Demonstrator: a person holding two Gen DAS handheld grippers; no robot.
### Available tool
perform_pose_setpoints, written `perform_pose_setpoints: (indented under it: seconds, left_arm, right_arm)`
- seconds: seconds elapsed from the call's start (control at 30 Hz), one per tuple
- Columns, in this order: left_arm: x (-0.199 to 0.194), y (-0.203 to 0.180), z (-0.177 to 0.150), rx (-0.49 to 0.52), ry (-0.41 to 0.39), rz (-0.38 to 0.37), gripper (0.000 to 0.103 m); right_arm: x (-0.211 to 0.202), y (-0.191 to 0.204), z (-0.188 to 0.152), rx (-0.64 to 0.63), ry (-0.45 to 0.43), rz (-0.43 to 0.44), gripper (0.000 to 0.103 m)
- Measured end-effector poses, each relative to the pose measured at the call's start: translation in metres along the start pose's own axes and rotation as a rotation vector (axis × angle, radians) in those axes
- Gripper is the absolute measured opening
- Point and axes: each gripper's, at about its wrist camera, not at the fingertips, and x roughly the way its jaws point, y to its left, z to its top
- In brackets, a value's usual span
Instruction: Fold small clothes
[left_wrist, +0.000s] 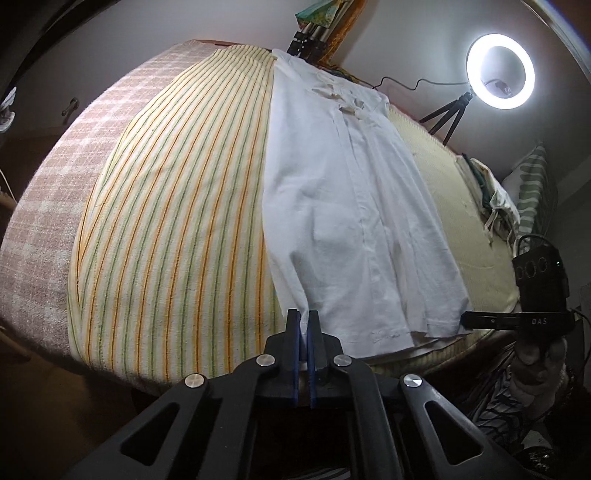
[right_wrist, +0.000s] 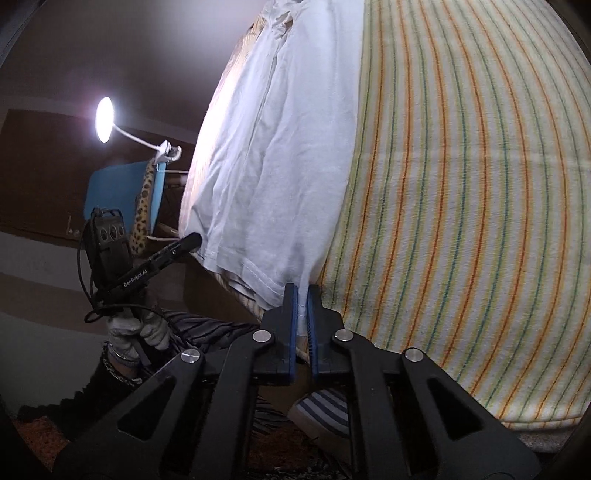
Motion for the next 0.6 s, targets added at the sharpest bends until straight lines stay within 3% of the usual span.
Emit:
perform_pose_setpoints:
  seconds: [0.23, 0.6]
  left_arm:
    - [-0.016, 0.000, 0.015, -0.043, -0.029, -0.078, 0.000]
    - [-0.025, -0.011, 0.069, -0.050, -0.102, -0.113, 0.000]
  right_arm:
    - [-0.016, 0.005, 0.008, 0.022, -0.065, 0.066, 0.005]
    - [-0.039, 0.025, 0.052, 0.005, -0.169, 0.073, 0.005]
